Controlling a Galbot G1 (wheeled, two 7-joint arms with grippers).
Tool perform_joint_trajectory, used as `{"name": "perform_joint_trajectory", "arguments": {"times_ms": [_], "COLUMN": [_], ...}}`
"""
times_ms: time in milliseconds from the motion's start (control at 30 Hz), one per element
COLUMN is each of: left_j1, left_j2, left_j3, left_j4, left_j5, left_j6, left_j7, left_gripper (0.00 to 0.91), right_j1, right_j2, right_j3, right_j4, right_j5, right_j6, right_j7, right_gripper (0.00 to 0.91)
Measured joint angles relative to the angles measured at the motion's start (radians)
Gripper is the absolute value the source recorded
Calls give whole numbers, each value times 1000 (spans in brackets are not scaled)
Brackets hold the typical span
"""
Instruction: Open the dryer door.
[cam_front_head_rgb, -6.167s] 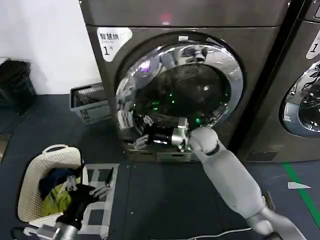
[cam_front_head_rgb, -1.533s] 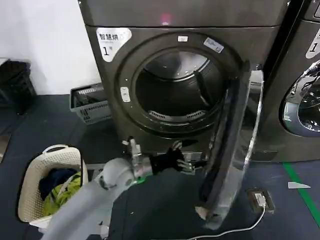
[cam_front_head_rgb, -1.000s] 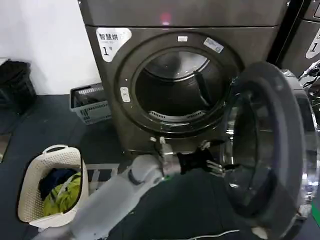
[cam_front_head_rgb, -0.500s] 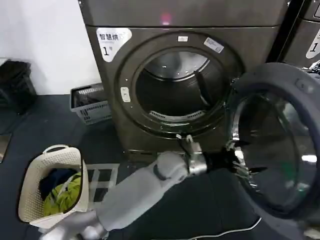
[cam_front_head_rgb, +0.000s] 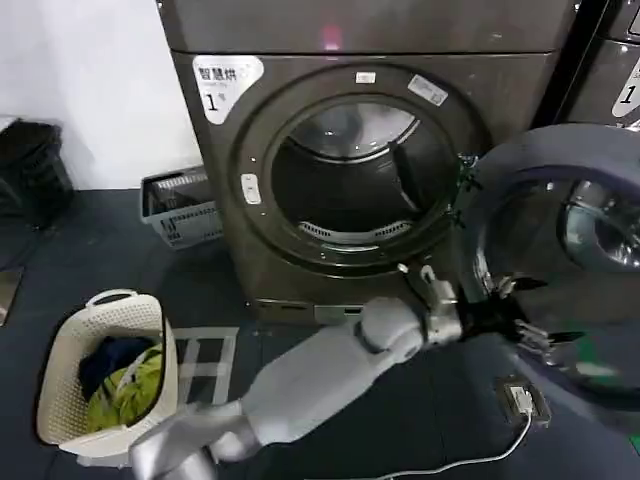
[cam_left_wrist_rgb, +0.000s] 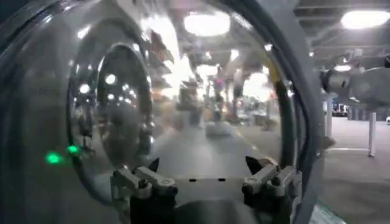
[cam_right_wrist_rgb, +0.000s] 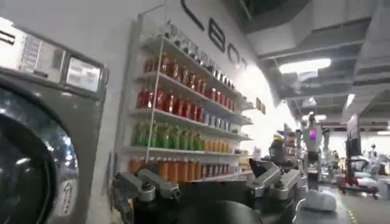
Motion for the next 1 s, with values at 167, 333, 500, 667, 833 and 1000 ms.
{"name": "perform_joint_trajectory", "arguments": {"times_ms": [167, 333, 500, 667, 833, 1000], "left_j1": [4, -20, -44, -54, -58, -59], "left_j2": [0, 0, 0, 0, 0, 0], "left_j3": [6, 15, 19, 19, 20, 18], "left_j4": [36, 73, 108, 155, 178, 178], "left_j5": [27, 21, 29, 63, 66, 63], "left_j6": [-32, -56, -96, -140, -152, -166], "left_j7": [-37, -46, -65, -90, -101, -101], "left_gripper": [907, 907, 907, 907, 907, 907], "right_j1": [-8, -15, -23, -31, -34, -33], "right_j2": [0, 1, 3, 4, 5, 5], "right_j3": [12, 16, 25, 34, 36, 30], "right_j4": [5, 15, 14, 15, 17, 24], "right_j5": [11, 19, 24, 29, 31, 31], "right_j6": [4, 5, 9, 11, 12, 12], "right_j7": [-1, -4, -5, -6, -7, -14], "right_gripper": [907, 907, 907, 907, 907, 907]}}
